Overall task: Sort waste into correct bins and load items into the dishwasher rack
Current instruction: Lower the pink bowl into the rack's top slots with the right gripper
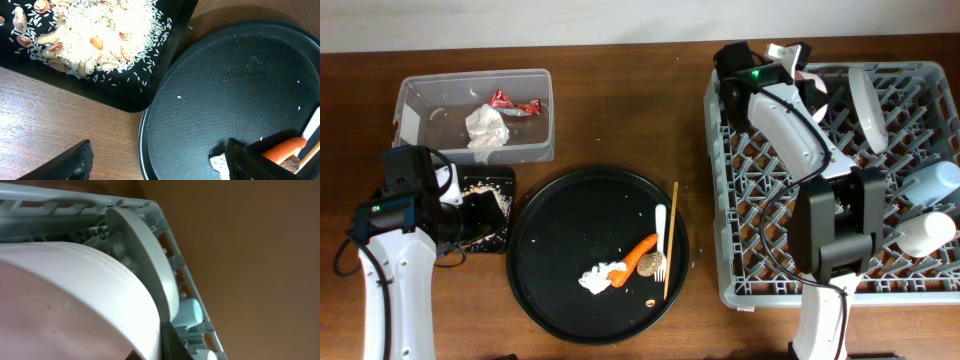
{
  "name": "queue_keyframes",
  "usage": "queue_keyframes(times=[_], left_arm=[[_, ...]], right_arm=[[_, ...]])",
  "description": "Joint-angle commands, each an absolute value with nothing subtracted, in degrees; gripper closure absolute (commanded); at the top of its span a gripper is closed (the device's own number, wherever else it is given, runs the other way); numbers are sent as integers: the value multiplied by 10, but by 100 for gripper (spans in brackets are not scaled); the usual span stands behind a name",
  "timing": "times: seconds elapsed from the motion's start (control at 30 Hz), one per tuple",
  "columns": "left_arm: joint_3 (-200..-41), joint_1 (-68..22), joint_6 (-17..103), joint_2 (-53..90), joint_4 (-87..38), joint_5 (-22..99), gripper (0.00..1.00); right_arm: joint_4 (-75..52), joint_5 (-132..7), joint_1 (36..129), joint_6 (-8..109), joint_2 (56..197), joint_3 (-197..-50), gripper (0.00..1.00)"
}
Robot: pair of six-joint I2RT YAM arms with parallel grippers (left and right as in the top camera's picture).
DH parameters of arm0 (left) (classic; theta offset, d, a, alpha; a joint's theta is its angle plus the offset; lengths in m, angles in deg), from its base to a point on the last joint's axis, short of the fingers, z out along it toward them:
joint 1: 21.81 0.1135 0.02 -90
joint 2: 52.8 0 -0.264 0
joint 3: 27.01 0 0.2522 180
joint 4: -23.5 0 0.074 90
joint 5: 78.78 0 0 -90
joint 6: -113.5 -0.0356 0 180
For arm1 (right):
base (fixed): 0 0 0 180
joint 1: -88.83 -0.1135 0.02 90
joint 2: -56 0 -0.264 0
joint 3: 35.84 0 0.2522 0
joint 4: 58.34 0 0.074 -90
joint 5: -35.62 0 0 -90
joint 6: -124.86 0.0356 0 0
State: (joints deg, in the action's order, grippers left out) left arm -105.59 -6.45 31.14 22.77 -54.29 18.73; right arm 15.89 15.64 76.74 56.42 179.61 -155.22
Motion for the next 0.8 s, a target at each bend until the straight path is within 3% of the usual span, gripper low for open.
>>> queue_keyframes(times=[0.0,0.17,0.3,0.63,0.77], left_arm=[[-1052,-61,318,223,-541,195,16],[-1052,-61,318,223,-538,195,15],[-1052,-61,318,223,-537,195,15],[-1052,-61,318,223,-537,195,15],[-1052,-61,318,223,-537,196,15]], right_arm=[[148,148,765,583,1802,-1529,96],[119,180,765,583,1802,-1495,96],[119,327,764,583,1800,-1496,96],[115,207,742,583,1801,-1495,96],[116,348,742,576,1801,-1495,96]])
